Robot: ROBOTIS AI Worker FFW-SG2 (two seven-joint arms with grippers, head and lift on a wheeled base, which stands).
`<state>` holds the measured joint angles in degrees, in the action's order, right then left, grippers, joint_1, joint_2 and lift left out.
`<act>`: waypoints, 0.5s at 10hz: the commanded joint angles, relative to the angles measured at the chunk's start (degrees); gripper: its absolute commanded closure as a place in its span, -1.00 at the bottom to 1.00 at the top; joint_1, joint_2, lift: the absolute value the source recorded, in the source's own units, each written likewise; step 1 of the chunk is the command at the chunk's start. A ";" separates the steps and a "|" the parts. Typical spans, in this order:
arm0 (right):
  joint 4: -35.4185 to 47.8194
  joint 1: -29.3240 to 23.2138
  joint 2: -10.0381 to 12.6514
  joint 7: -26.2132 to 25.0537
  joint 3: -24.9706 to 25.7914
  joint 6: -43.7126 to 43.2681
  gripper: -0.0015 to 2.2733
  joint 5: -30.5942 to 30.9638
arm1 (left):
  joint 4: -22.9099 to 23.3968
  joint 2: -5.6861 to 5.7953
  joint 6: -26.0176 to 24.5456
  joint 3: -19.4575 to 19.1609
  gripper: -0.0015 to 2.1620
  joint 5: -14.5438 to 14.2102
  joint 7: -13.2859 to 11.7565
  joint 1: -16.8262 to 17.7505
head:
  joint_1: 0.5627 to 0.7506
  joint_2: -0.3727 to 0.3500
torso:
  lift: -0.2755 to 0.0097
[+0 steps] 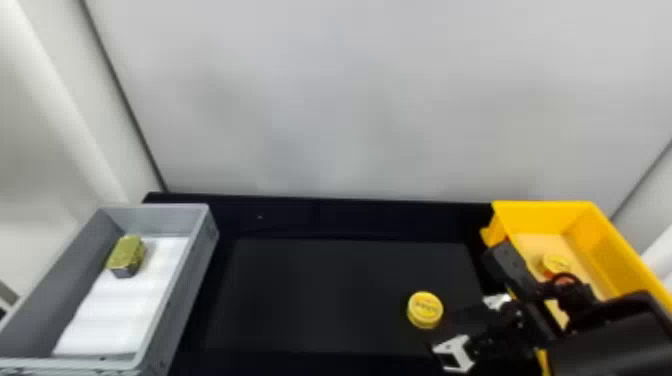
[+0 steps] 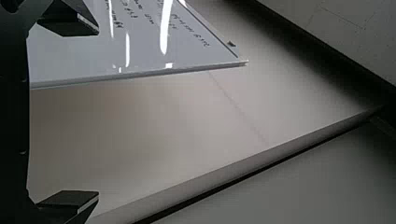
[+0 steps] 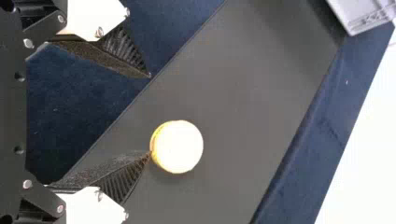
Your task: Pick up the round yellow can and place it in the yellow rectangular box
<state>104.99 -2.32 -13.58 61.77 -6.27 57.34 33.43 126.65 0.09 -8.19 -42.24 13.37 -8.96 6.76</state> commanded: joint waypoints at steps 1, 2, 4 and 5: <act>-4.09 -1.02 2.77 -2.24 4.07 -9.68 -0.76 -4.77 | 0.00 -0.24 0.10 -0.23 -0.95 -0.18 0.00 -0.08 | 0.31 0.07 | 0.55; -3.66 -1.02 2.50 -3.30 3.63 -10.12 -0.76 -4.77 | 0.00 -0.24 0.19 -0.32 -0.95 -0.18 0.00 0.01 | 0.31 0.07 | 0.55; -2.34 -1.11 1.97 -4.79 3.72 -9.60 -0.76 -2.75 | 0.18 -0.24 0.19 -0.49 -0.95 -0.18 0.00 -0.17 | 0.31 0.07 | 0.55; -1.81 -1.20 1.89 -5.23 3.98 -8.80 -0.76 -2.13 | 0.27 -0.24 0.19 -0.49 -0.95 -0.27 0.00 -0.17 | 0.31 0.07 | 0.55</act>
<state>102.25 -3.43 -11.39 56.84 -2.42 47.47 29.98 126.80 0.09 -8.00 -42.68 13.16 -8.96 6.65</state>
